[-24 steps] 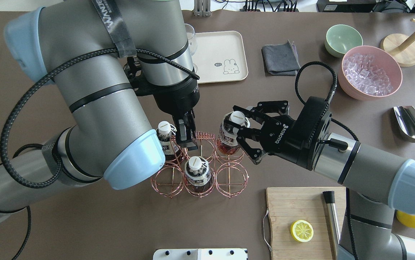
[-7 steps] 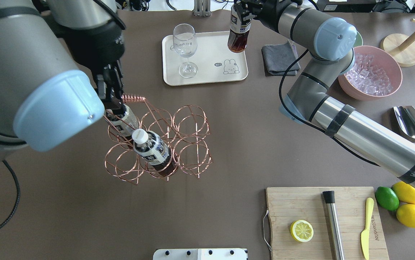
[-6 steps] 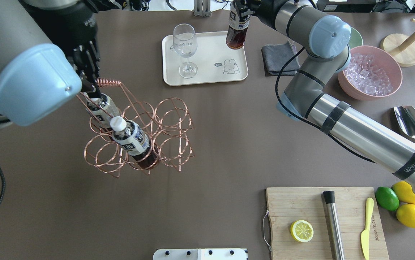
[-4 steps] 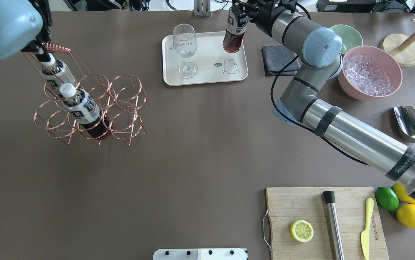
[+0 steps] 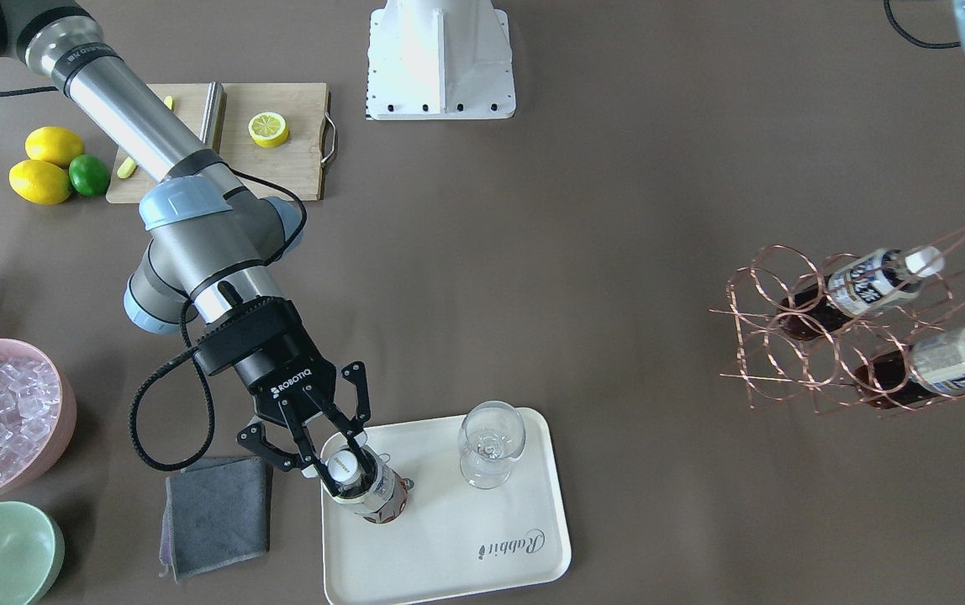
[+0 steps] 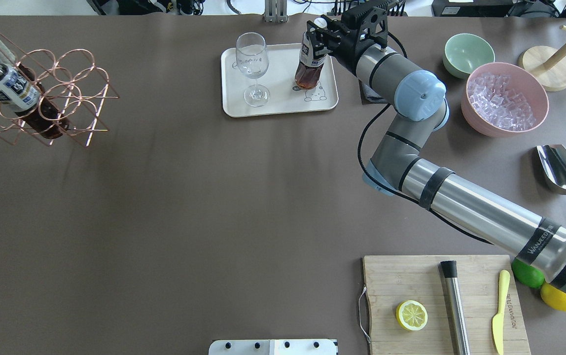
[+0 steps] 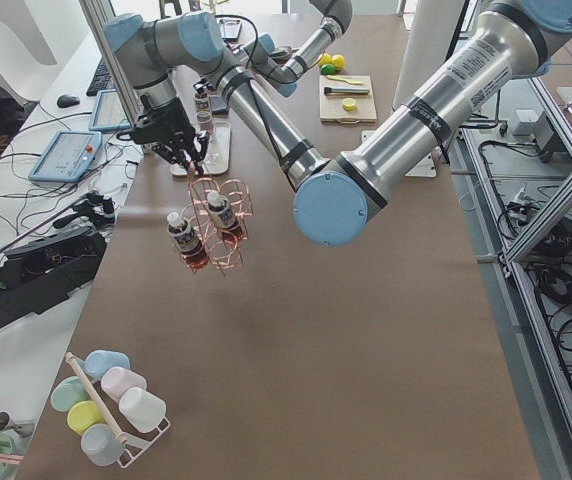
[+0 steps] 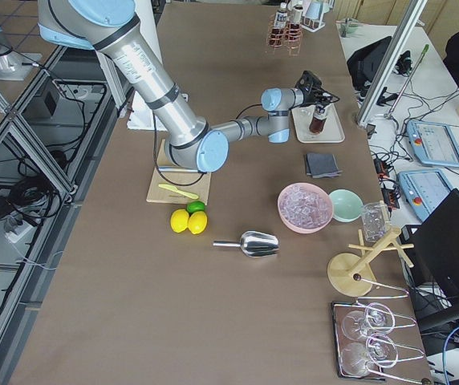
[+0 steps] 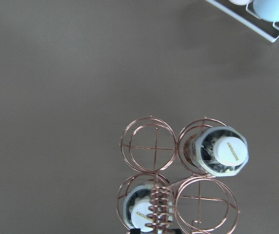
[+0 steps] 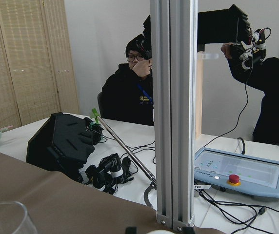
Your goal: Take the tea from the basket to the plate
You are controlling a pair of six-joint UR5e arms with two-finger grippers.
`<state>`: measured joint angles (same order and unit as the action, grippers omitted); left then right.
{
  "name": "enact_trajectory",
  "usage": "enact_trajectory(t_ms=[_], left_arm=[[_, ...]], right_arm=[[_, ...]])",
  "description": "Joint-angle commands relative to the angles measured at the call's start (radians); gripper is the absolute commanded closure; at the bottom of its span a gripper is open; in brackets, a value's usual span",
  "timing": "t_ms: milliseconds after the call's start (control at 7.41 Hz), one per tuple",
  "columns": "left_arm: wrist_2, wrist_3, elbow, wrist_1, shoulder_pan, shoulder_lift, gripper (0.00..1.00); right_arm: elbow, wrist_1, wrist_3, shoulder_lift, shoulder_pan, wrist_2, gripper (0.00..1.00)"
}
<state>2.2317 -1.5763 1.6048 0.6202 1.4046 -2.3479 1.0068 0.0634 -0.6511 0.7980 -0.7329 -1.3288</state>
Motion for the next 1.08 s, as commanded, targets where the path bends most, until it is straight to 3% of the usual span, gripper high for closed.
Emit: enact_trajectory(t_ms=[0, 135, 270, 405, 540, 945], left_arm=[[-0.058, 0.036, -0.248, 0.264, 0.050, 0.038, 1.00], [-0.060, 0.035, -0.265, 0.335, 0.054, 0.095, 1.00], [-0.066, 0.035, -0.291, 0.386, 0.074, 0.126, 0.79], [-0.120, 0.029, -0.287, 0.388, 0.067, 0.131, 0.02], [-0.121, 0.027, -0.281, 0.383, 0.071, 0.130, 0.01], [-0.116, 0.032, -0.273, 0.371, 0.114, 0.124, 0.01]], right_arm=[[0.001, -0.001, 0.004, 0.003, 0.029, 0.031, 1.00], [0.001, -0.001, 0.005, 0.001, 0.029, 0.031, 1.00], [0.007, 0.001, 0.005, 0.001, 0.029, 0.033, 1.00], [0.010, 0.003, 0.007, 0.003, 0.029, 0.033, 0.26], [0.012, 0.004, 0.008, 0.009, 0.030, 0.033, 0.00], [0.082, 0.004, 0.008, 0.058, 0.040, 0.031, 0.00]])
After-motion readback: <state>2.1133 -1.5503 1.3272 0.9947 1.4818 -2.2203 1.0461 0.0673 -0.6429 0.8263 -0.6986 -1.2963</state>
